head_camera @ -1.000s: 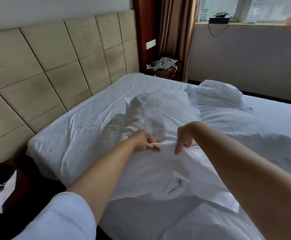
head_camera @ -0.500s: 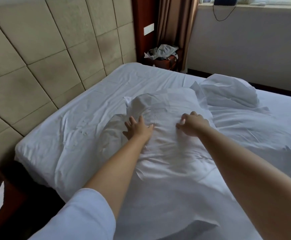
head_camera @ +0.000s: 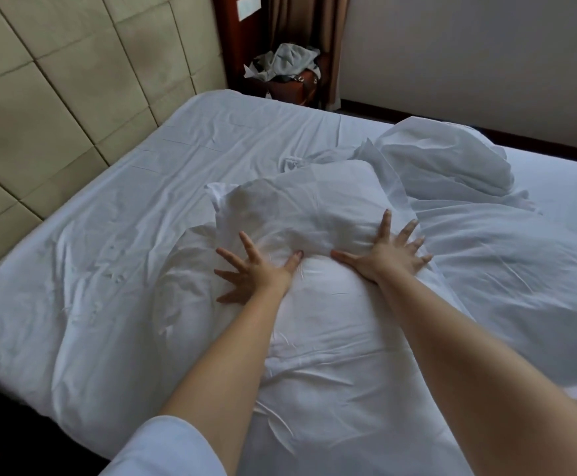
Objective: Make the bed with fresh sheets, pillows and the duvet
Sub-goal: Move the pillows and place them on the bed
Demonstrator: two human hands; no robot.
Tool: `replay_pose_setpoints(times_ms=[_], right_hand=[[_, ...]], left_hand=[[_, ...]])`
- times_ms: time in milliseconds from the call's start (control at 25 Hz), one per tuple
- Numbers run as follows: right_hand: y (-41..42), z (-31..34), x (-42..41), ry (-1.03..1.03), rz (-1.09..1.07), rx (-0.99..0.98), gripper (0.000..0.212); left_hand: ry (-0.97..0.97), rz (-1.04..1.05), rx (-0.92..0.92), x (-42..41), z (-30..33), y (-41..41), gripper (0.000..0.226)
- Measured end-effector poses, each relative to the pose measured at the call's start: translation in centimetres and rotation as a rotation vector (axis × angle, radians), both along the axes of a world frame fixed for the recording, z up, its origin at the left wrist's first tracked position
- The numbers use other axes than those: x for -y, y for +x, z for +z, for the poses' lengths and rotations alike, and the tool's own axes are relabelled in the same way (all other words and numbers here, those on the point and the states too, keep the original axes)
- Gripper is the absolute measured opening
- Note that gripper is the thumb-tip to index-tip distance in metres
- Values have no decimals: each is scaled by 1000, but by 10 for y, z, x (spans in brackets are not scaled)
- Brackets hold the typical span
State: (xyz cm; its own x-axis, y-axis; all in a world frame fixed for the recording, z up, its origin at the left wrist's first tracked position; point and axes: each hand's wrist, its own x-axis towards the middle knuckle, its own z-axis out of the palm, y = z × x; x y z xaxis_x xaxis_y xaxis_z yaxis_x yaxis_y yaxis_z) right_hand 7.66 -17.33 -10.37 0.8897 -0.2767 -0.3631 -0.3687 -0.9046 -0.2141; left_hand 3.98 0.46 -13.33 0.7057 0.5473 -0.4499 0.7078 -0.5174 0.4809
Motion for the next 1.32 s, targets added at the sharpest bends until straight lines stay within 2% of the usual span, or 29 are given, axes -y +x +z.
replay_pose_setpoints(times_ms=[160, 360, 520, 680, 800, 920, 1040, 1120, 1200, 1280, 1320], right_hand=[[6, -20, 14, 31, -122, -61, 141], [6, -38, 24, -1, -112, -58, 139], [3, -47, 28, 31, -136, -93, 140], [-1, -56, 27, 7, -125, -92, 139], [-4, -64, 25, -39, -111, -99, 134], [-3, -66, 22, -98, -66, -99, 118], [-6, -63, 19, -122, -19, 25, 81], [-13, -58, 19, -180, 12, 66, 64], [-18, -53, 20, -287, 102, 94, 46], [-24, -46, 20, -382, 239, 139, 28], [-27, -42, 20, -427, 307, 171, 27]], left_hand=[[-11, 70, -91, 5, -15, 6, 139], [49, 136, -74, 6, -33, 4, 142], [65, 155, -132, 11, -39, -1, 144], [56, 162, -123, 10, -46, -9, 141], [98, 90, -167, 11, -54, -11, 128], [216, -11, -174, 12, -59, -10, 101], [390, -85, -6, 8, -56, -14, 80], [476, -81, 40, 8, -53, -22, 76], [534, -78, 16, 9, -50, -29, 71], [549, -145, 28, 11, -44, -30, 49], [562, -207, 49, 12, -42, -31, 37]])
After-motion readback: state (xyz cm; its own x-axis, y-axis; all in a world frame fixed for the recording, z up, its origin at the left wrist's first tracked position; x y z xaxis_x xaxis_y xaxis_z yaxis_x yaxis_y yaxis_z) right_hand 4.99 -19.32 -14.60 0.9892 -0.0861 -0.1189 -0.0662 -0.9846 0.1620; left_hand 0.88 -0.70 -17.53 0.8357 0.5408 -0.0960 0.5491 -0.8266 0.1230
